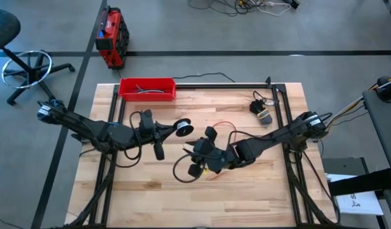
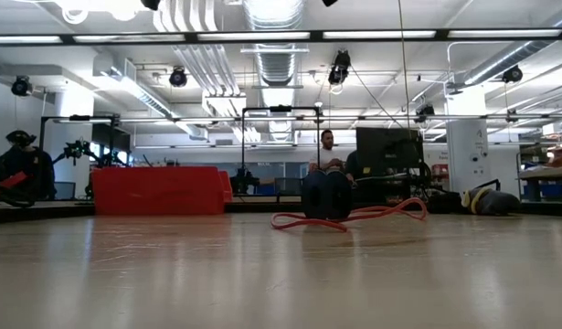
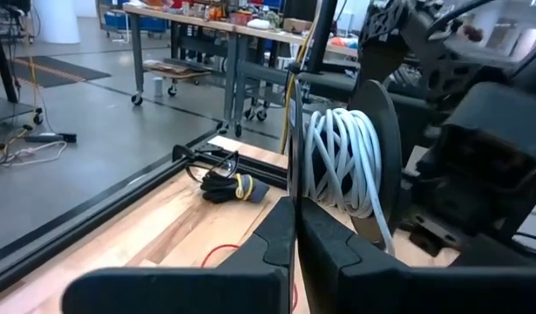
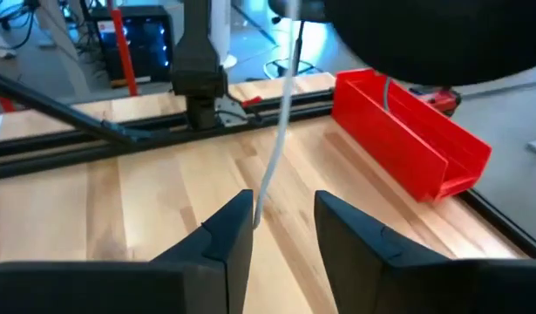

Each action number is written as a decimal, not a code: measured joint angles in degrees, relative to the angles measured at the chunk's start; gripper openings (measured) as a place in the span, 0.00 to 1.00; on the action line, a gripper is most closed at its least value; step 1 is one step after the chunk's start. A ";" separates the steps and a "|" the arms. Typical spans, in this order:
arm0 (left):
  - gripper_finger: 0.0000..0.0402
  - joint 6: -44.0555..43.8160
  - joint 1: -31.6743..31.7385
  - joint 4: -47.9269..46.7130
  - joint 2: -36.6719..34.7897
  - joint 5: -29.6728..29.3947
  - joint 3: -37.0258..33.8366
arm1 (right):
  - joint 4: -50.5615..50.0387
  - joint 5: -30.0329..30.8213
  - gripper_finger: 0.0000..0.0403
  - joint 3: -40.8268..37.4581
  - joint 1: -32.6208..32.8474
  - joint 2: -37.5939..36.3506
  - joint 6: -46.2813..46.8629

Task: Coil cords
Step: Coil the white wire onto the black spool

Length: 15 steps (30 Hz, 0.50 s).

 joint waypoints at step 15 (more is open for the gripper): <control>0.00 0.06 -0.38 0.55 0.27 0.00 -0.04 | 6.62 -0.98 0.21 0.00 -0.51 -0.04 -2.68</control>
